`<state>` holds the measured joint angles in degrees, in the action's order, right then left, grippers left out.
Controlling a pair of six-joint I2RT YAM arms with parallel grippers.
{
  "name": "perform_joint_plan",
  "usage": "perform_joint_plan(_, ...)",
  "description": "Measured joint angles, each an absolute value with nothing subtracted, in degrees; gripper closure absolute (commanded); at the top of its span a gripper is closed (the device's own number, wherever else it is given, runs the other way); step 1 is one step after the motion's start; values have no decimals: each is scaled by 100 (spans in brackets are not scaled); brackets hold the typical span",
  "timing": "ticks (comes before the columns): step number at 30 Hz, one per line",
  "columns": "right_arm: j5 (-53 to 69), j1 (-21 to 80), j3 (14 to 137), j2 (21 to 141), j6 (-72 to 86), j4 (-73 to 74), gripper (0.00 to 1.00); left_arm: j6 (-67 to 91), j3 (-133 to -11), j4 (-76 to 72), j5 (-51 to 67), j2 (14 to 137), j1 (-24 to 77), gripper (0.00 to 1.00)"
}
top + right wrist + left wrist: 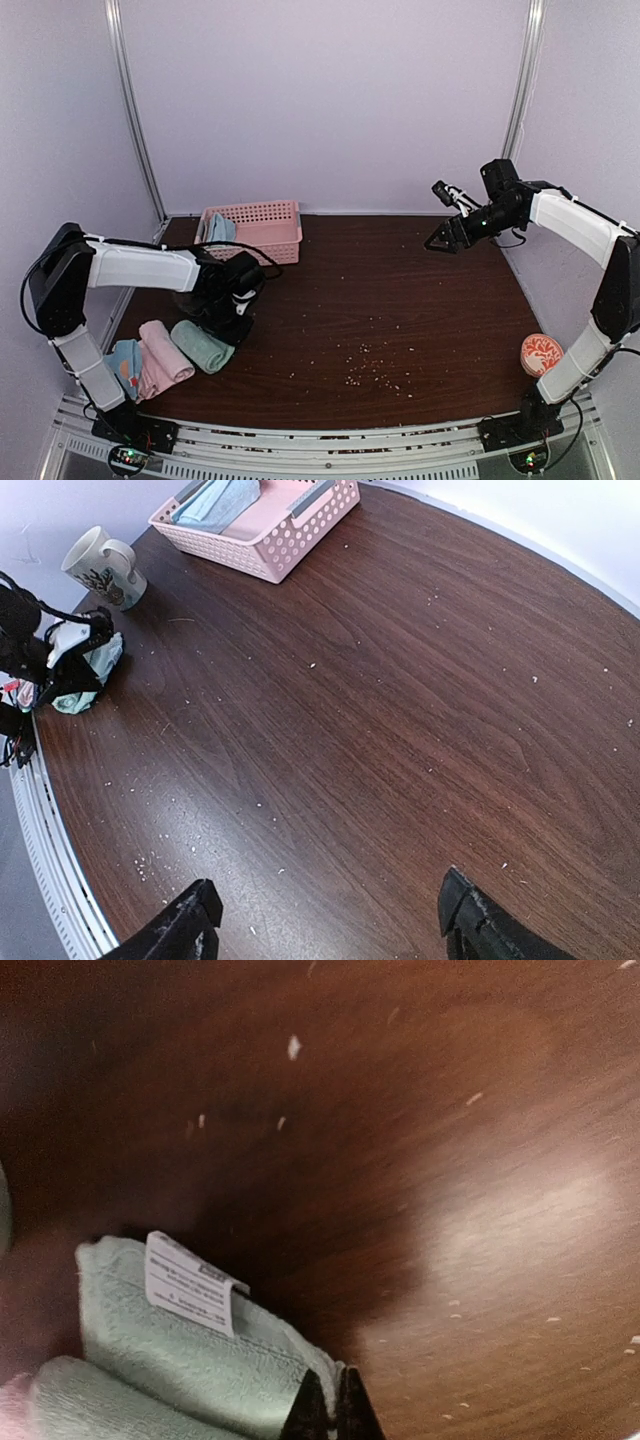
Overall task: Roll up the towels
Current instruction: Pick up the towel from the towel pile, then place the towel at the center of the board.
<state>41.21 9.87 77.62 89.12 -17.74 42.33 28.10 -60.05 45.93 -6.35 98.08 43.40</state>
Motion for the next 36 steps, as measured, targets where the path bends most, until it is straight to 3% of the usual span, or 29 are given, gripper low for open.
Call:
perform_joint_plan(4, 4112, 987, 7804, 8971, -1787, 4353, 28, 2296, -7778, 4803, -521, 9808, 4593, 100)
perform_joint_plan(7, 4086, 987, 7883, 9026, -1791, 4412, 30, 1721, -9557, 3929, -187, 9559, 5140, 100)
perform_joint_plan(12, 4003, 987, 8012, 9045, -1789, 4491, 31, 1275, -10449, 2259, 346, 8333, 5721, 100)
perform_joint_plan(16, 3861, 978, 8040, 8995, -1809, 4539, 32, 1173, -9714, 1380, 244, 7607, 5577, 100)
perform_joint_plan(23, 3548, 961, 7861, 8621, -2134, 4578, 36, 1586, -6274, 1225, 14, 8023, 5548, 100)
perform_joint_plan(29, 3575, 961, 7483, 8484, -2880, 4993, 38, 1629, -4919, 2226, -67, 8200, 5548, 70)
perform_joint_plan(32, 3433, 961, 7255, 8479, -3111, 5092, 43, 1640, -4842, 2311, -207, 7918, 5548, 64)
perform_joint_plan(36, 3183, 961, 7218, 8615, -3301, 5039, 44, 1588, -4895, 2252, -167, 7730, 5548, 63)
